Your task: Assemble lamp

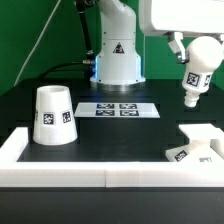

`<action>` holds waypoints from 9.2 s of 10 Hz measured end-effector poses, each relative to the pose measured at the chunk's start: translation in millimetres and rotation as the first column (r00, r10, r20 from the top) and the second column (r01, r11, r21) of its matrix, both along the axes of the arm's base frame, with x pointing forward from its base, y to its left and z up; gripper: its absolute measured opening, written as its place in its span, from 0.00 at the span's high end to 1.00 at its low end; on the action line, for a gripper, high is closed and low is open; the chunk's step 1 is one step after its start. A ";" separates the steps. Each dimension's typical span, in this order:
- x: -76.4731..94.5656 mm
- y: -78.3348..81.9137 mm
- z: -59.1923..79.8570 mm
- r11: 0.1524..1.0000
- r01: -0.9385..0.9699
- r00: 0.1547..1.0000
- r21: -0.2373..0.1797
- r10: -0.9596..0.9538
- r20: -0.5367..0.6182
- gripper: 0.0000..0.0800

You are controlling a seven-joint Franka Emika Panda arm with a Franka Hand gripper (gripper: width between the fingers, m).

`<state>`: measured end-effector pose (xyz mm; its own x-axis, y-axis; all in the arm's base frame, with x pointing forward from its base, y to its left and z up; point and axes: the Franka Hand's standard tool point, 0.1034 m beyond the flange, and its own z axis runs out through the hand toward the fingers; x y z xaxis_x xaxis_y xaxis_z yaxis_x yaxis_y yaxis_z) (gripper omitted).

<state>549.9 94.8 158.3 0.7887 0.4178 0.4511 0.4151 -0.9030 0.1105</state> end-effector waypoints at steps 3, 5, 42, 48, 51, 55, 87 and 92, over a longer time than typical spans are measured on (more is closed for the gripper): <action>17.5 -1.6 9.8 1.000 0.004 1.000 -0.001 -0.005 -0.024 0.28; 13.9 -1.8 5.9 1.000 0.004 1.000 -0.002 -0.004 -0.030 0.28; 30.2 3.6 -10.0 1.000 -0.010 1.000 0.002 0.010 0.012 0.13; 25.7 5.1 -24.5 1.000 -0.024 0.983 -0.017 0.020 -0.182 0.13; 27.7 8.8 -23.4 0.998 -0.047 0.930 -0.041 0.029 -0.367 0.13; 32.7 4.6 -31.3 0.998 -0.054 0.925 -0.041 0.035 -0.378 0.13; 30.5 11.6 -30.6 0.899 0.435 0.845 0.050 -0.388 -0.367 0.13; 31.8 13.1 -31.4 0.999 -0.012 0.955 -0.032 0.002 -0.296 0.13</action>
Offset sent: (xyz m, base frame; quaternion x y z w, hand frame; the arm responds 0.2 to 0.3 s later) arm 0.0000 0.0000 0.0000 0.0000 0.0000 0.0000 1.0000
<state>581.6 108.0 126.8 0.8818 0.4343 0.1839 0.4398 -0.8980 0.0120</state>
